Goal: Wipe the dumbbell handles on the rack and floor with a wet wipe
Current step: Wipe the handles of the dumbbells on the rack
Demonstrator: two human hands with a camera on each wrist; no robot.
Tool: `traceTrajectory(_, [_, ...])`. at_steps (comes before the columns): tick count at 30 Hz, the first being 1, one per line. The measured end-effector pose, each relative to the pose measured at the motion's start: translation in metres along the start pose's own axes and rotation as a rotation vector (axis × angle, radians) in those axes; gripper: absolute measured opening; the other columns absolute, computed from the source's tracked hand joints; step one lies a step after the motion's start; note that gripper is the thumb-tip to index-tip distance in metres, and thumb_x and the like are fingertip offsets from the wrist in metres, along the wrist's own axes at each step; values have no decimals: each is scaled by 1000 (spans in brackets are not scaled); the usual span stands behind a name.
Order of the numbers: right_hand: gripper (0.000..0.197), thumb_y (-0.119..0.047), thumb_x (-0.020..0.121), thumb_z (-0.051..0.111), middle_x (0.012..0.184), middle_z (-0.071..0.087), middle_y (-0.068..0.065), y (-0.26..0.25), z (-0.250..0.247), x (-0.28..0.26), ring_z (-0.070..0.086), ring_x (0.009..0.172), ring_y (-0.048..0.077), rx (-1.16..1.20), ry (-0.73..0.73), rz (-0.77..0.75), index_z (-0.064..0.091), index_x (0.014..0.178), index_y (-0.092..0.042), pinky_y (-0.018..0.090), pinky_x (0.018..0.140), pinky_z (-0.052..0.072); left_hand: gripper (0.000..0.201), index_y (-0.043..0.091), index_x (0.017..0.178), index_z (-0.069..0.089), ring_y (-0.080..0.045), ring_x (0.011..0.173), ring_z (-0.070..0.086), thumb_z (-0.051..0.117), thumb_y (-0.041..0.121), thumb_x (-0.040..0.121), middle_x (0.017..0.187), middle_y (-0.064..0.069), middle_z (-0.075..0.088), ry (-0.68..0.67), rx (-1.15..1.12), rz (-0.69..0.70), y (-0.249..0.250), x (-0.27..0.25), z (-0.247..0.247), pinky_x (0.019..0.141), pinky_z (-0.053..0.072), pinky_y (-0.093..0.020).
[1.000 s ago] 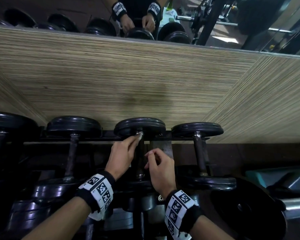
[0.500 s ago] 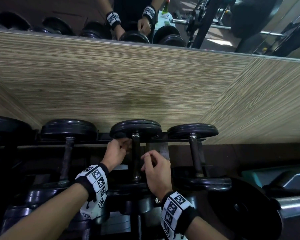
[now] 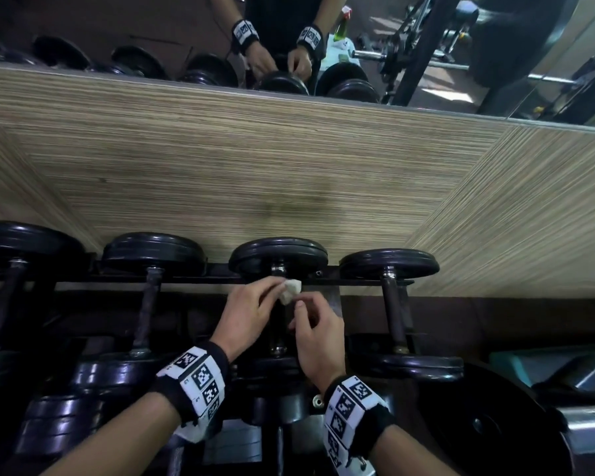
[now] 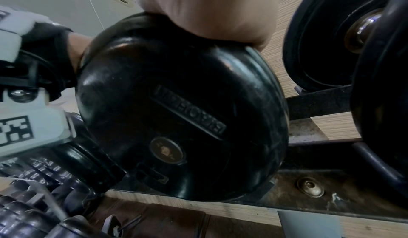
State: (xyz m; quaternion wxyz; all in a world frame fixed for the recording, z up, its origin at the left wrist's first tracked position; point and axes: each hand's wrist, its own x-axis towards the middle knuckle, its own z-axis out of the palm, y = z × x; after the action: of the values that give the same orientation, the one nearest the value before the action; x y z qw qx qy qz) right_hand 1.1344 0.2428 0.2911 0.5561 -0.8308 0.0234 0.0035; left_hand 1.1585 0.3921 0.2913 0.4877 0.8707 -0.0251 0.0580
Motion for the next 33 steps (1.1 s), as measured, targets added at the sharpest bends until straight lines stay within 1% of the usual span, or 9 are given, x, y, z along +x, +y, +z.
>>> traceTrajectory(5, [28,-31,102,55,113,63,-14,1,-2,4,58,105,-2,18,-58,-38,55,130,-30,13,87,46,8,18,94,76,3,84,69,70,22,92,83,16,75,51,-186,-110,16,-14,1,77,47,-9])
traceTrajectory(10, [12,-28,99,62,103,66,-2,6,-7,13,61,90,2,58,-195,9,66,103,-18,13,79,47,4,17,91,71,-4,84,72,69,21,92,84,9,76,68,-264,-234,10,-28,-9,83,53,-20])
traceTrajectory(12, [15,-25,98,65,94,72,8,7,-12,20,66,77,9,150,-214,109,64,103,-11,24,67,55,4,20,88,68,-7,79,72,68,20,93,79,7,75,86,-95,-227,-9,-39,-25,80,54,-27])
traceTrajectory(15, [21,-17,97,65,84,70,19,15,-19,41,61,56,17,174,-240,268,59,107,1,26,45,47,9,25,86,64,-25,70,69,72,20,89,69,2,69,141,510,-152,-45,-60,-62,69,51,-39])
traceTrajectory(19, [20,-10,92,67,86,74,13,23,-12,71,64,61,17,-117,-316,282,67,111,-3,30,56,52,18,18,81,64,-30,71,63,54,30,88,65,-1,65,217,972,-112,-60,-77,-89,77,36,-45])
traceTrajectory(22, [14,-8,94,62,87,73,10,15,1,84,65,65,16,-204,-374,267,71,105,-8,20,54,51,30,17,79,63,-30,68,63,44,38,89,64,-1,65,173,1028,-141,-57,-70,-81,77,36,-45])
traceTrajectory(25, [23,2,91,56,97,74,12,13,12,96,71,85,26,-166,-379,268,73,104,-5,40,74,61,32,18,78,62,-28,62,62,43,41,87,61,1,64,93,1012,-184,-51,-65,-77,72,38,-42])
traceTrajectory(28, [31,10,85,52,100,74,15,14,16,101,71,94,33,-163,-408,254,73,102,-3,54,86,58,27,16,75,61,-28,56,61,49,38,86,56,-1,62,90,1014,-215,-44,-64,-77,69,40,-40])
traceTrajectory(33, [30,10,88,50,95,75,11,24,7,87,70,83,25,-152,-352,213,73,103,-3,39,75,58,18,13,75,63,-28,47,58,75,26,81,49,-3,58,83,1003,-239,-36,-64,-74,64,43,-39])
